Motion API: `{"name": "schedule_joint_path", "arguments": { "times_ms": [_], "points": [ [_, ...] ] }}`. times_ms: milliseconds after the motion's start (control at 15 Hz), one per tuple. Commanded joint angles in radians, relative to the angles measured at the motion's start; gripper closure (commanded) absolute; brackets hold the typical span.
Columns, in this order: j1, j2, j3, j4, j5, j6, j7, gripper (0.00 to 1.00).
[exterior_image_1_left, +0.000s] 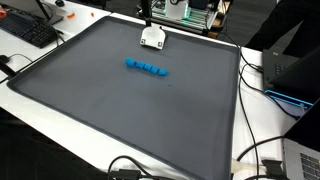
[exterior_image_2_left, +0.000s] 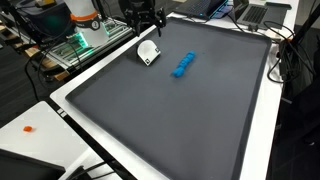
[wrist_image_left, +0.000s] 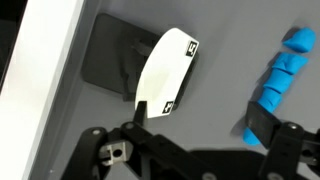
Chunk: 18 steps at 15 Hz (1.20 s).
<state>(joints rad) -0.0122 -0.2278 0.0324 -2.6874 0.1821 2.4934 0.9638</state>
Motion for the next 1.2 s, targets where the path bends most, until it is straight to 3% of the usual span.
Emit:
{"name": "schedule_joint_path", "arguments": {
  "times_ms": [0, 467, 1133],
  "points": [
    [-0.023, -0.073, 0.034, 0.020, -0.106, -0.088, -0.006, 0.00],
    [-0.008, -0.126, 0.071, 0.079, -0.196, -0.154, -0.153, 0.00],
    [0.008, -0.122, 0.108, 0.131, -0.214, -0.160, -0.413, 0.00]
  ]
}}
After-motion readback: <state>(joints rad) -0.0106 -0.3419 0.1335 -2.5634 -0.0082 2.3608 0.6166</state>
